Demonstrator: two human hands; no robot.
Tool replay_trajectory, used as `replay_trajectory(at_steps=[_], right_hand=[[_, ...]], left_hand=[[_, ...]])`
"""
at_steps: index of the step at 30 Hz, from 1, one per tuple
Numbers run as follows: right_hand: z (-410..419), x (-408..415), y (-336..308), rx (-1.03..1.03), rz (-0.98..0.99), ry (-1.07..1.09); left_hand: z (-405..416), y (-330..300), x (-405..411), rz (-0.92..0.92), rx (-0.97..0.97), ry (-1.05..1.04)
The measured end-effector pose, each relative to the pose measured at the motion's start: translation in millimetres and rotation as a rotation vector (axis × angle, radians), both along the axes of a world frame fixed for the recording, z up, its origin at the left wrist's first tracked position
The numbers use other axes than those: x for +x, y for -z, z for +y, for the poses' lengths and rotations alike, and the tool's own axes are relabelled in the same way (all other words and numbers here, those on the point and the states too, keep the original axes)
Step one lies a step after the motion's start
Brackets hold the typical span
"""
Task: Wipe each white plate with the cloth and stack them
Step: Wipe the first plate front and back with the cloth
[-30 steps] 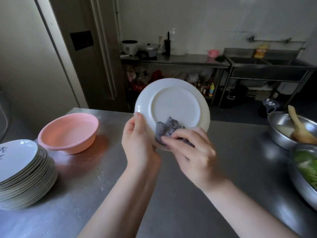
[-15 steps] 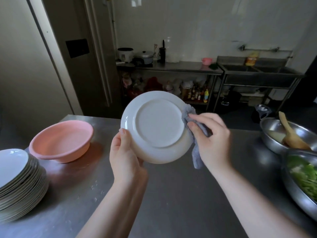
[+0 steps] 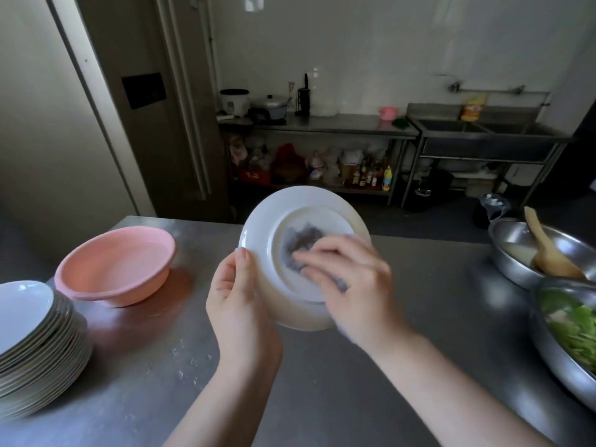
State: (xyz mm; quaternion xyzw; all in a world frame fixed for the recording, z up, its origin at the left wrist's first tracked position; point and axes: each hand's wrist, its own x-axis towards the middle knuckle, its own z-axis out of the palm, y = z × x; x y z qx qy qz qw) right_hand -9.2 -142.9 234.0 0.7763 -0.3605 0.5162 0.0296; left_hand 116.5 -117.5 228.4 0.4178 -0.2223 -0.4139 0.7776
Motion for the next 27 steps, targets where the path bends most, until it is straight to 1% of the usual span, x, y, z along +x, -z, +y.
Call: replay_trajectory(at_steps=[2,4,8,11,13,14,15,16,19,20,21,23,24,25,27], right_hand=[[-11,-9,-10,0.058,-0.112,0.105],[-13,-2,-17,0.067,-0.160,0.147],[0,13,-17,-0.017,-0.041,0.005],[-2,10,-29,0.026,-0.088,-0.013],[-2,16,-40,0.038,-0.062,-0.007],[-4,17,-44,0.054,-0.040,-0.015],[-8,15,-47,0.081,-0.042,-0.018],[-13,10,-49,0.126,-0.086,0.004],[-25,-8,-54,0.283,-0.307,0.121],[-24,-7,-55,0.269,-0.329,0.124],[-19,0,-55,0.222,-0.302,0.105],[-9,17,-51,0.124,-0.162,0.017],[-8,21,-50,0.107,-0.119,-0.028],[-10,19,-51,0.123,-0.122,-0.043],[-18,9,-53,0.196,-0.226,0.012]], left_hand=[[1,4,-1,-0.037,0.001,-0.015],[2,6,-5,-0.084,-0.002,0.001],[5,6,-4,-0.174,-0.052,0.028],[5,6,-1,-0.391,-0.089,-0.051],[8,3,-2,-0.513,-0.117,-0.074],[9,2,-2,-0.543,-0.128,-0.074],[9,2,1,-0.556,-0.138,-0.077],[9,1,4,-0.563,-0.145,-0.091],[6,1,14,-0.519,-0.150,-0.141],[5,1,14,-0.498,-0.152,-0.133],[4,0,14,-0.492,-0.156,-0.119],[4,0,13,-0.508,-0.169,-0.086],[4,0,12,-0.517,-0.174,-0.071],[5,0,13,-0.527,-0.176,-0.063],[5,0,15,-0.534,-0.174,-0.069]])
